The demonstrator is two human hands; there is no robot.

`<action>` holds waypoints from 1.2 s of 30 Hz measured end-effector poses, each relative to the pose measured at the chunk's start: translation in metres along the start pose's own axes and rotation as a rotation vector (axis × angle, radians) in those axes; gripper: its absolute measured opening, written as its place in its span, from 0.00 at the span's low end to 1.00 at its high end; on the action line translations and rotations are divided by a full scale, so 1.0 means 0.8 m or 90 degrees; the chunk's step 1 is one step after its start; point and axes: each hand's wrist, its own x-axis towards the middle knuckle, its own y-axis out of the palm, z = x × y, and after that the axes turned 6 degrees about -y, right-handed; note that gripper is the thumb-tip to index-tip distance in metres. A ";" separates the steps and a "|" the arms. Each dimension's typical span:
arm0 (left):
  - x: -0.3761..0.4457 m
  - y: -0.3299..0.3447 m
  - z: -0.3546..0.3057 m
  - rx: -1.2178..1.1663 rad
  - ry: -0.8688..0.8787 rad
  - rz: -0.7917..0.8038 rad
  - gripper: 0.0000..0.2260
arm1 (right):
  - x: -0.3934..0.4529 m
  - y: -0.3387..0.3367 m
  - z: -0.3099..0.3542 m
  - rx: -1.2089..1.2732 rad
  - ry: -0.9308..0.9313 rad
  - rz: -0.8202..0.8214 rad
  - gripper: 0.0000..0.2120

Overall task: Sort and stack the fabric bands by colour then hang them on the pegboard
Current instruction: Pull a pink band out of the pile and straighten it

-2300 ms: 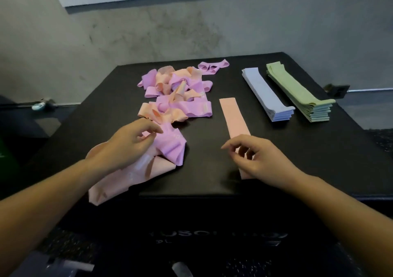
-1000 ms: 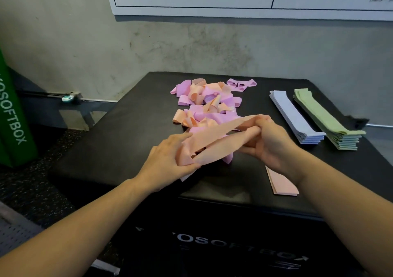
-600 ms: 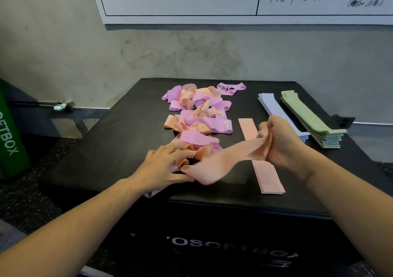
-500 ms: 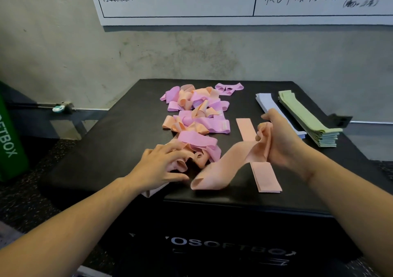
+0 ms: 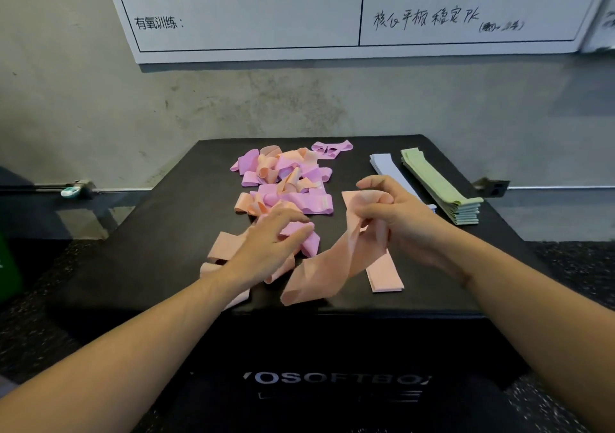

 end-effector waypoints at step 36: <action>-0.093 0.013 -0.204 -0.396 0.018 0.093 0.09 | -0.146 -0.028 0.090 -0.346 -0.370 -0.062 0.15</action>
